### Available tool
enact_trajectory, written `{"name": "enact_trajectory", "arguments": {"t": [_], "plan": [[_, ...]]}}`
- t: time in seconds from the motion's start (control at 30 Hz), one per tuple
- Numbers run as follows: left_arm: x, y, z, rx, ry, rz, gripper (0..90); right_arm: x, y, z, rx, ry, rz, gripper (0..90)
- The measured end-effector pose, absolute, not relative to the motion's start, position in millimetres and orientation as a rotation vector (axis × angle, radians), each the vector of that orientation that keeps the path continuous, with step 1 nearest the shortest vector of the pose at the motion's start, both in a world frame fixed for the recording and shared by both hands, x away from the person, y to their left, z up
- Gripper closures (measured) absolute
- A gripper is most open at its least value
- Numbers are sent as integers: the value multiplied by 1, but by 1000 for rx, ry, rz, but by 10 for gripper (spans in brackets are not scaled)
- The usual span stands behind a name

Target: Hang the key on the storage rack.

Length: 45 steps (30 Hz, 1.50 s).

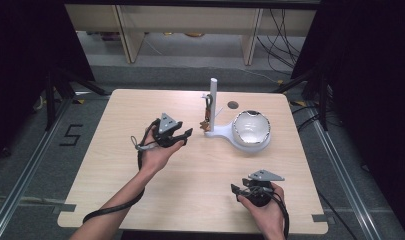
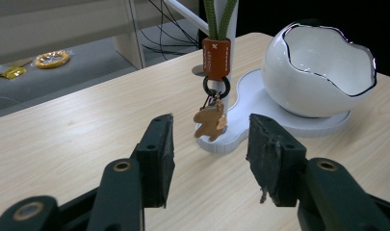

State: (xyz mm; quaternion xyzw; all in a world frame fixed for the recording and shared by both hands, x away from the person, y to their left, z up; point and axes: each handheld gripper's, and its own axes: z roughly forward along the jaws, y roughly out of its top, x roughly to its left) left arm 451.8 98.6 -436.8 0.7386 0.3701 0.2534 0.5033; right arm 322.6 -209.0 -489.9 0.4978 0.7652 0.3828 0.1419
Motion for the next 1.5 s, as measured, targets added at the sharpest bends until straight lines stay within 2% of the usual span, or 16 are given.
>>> {"name": "enact_trajectory", "arguments": {"t": [0.2,0.57,0.83,1.07,1.5], "plan": [[427,123,-445,1785,900,611,501,324,-209,-492,1425,2203,1125,491],[373,172,-489,1724,914,622,493,323,-210,-493,1435,2201,1118,490],[344,192,-513,1717,950,634,476,323,-209,-495,1436,2215,1106,490],[334,203,-520,1699,954,673,470,321,-211,-494,1438,2213,1090,490],[334,201,-522,1707,945,681,456,321,-213,-495,1436,2210,1088,490]]}}
